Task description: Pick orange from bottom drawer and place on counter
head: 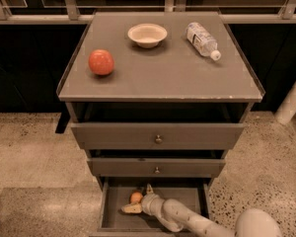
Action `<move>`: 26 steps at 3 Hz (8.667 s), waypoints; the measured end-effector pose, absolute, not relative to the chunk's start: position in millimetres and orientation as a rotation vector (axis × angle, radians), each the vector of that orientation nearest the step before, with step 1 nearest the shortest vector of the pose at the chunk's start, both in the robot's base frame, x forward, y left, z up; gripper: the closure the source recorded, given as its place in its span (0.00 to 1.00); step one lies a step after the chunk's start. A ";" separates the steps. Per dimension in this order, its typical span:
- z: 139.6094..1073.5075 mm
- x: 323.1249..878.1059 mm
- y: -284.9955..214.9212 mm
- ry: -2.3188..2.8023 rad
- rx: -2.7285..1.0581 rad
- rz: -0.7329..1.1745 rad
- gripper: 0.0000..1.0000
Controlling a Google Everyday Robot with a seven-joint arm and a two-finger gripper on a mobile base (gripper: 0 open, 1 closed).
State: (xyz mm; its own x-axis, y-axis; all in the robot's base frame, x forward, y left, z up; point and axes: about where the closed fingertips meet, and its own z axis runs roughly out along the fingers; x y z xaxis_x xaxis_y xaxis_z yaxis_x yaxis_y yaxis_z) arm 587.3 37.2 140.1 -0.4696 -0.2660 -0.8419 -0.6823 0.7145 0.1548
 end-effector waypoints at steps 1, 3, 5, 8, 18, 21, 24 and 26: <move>135.4 585.4 38.1 2.058 -0.730 0.612 0.00; 135.4 585.4 38.2 2.058 -0.730 0.612 0.42; 135.4 585.4 38.3 2.058 -0.730 0.612 0.88; 152.8 563.5 38.1 2.028 -0.713 0.689 1.00; 495.1 411.8 -64.1 1.789 -1.180 0.296 1.00; 530.0 425.8 -82.5 1.743 -1.240 0.254 1.00; 698.3 487.4 -143.7 1.629 -1.358 -0.060 1.00; 739.9 502.5 -140.0 1.564 -1.375 -0.114 1.00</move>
Offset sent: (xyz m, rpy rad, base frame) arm -0.0019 0.0010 -0.0047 -0.0039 0.0048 0.0071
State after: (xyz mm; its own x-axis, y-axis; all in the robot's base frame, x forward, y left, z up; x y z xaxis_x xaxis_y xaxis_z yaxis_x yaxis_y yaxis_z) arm 502.5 -140.0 739.9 0.1561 -0.7856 -0.5987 -0.6901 0.3469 -0.6351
